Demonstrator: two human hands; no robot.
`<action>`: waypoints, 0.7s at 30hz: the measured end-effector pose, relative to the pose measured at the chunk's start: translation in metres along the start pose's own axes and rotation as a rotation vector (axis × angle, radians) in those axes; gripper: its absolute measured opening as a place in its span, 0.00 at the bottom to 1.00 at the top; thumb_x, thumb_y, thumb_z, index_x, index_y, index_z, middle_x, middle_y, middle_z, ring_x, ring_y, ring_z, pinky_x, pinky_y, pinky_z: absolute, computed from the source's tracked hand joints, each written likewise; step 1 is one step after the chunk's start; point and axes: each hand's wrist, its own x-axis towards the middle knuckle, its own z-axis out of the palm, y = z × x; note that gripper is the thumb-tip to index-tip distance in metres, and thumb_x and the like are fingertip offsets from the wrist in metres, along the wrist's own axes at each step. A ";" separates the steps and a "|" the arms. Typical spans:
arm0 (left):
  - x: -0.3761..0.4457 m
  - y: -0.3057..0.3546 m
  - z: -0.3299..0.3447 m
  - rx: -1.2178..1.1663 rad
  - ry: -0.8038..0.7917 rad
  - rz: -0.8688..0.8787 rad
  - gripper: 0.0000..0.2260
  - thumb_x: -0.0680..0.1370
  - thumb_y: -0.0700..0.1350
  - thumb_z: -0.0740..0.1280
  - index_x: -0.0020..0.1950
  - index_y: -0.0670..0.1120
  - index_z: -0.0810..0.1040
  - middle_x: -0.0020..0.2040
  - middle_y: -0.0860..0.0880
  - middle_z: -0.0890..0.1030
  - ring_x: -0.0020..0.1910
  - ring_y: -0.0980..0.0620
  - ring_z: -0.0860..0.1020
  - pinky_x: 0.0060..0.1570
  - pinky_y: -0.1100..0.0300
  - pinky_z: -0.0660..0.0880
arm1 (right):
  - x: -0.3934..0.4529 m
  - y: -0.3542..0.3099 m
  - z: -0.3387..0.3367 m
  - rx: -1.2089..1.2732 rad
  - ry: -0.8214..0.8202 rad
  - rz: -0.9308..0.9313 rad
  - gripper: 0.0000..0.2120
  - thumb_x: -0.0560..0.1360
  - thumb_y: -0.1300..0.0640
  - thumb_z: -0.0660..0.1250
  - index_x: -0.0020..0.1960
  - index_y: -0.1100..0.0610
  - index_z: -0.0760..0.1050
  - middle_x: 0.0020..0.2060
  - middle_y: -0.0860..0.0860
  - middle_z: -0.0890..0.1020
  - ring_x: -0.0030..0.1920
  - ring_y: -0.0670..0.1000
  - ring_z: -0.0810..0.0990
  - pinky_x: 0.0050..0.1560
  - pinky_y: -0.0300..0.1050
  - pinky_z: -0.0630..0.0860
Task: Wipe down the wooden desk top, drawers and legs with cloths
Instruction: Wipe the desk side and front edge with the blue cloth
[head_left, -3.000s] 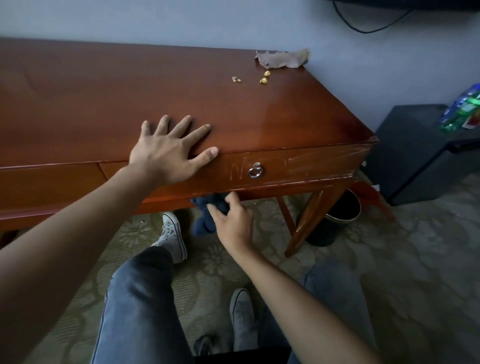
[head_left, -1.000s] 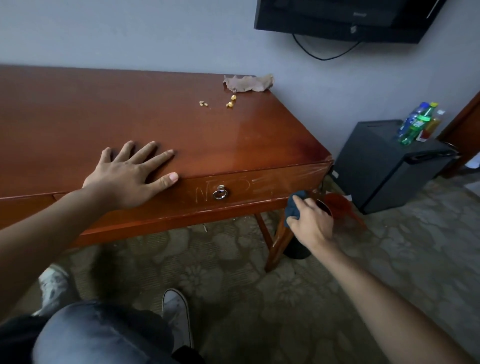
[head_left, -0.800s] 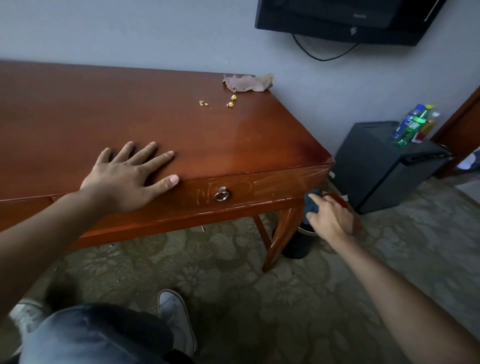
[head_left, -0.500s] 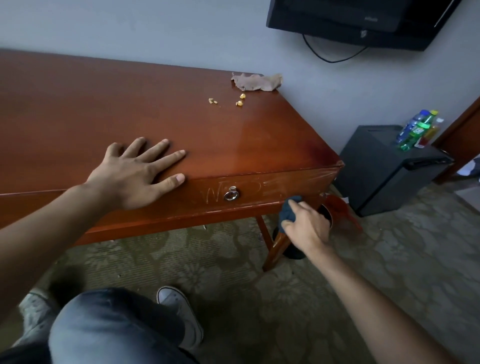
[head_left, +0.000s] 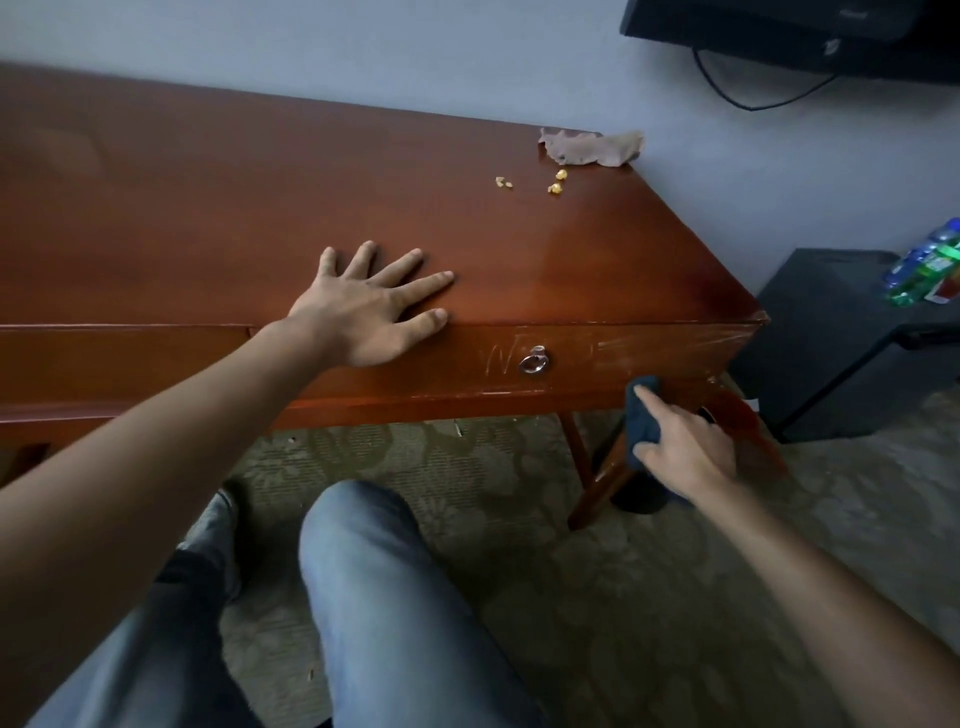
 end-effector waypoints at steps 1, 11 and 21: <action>0.000 0.001 0.000 -0.003 0.005 -0.007 0.34 0.72 0.77 0.32 0.79 0.73 0.39 0.84 0.59 0.42 0.83 0.40 0.44 0.77 0.31 0.44 | 0.001 -0.003 0.000 0.046 -0.012 0.009 0.37 0.77 0.45 0.69 0.81 0.41 0.56 0.68 0.49 0.78 0.58 0.56 0.82 0.48 0.48 0.78; 0.003 0.000 -0.001 -0.089 -0.017 -0.041 0.26 0.80 0.66 0.41 0.79 0.74 0.45 0.84 0.61 0.45 0.84 0.43 0.44 0.78 0.33 0.42 | -0.036 -0.143 -0.003 0.125 0.010 -0.327 0.36 0.75 0.47 0.68 0.81 0.48 0.60 0.66 0.47 0.80 0.59 0.55 0.83 0.54 0.47 0.78; 0.002 -0.019 -0.019 -0.044 -0.067 0.029 0.26 0.80 0.70 0.44 0.79 0.74 0.46 0.83 0.65 0.48 0.84 0.49 0.49 0.80 0.41 0.50 | -0.036 -0.207 -0.009 0.019 0.021 -0.632 0.35 0.73 0.50 0.66 0.79 0.44 0.62 0.58 0.50 0.84 0.56 0.59 0.83 0.52 0.51 0.78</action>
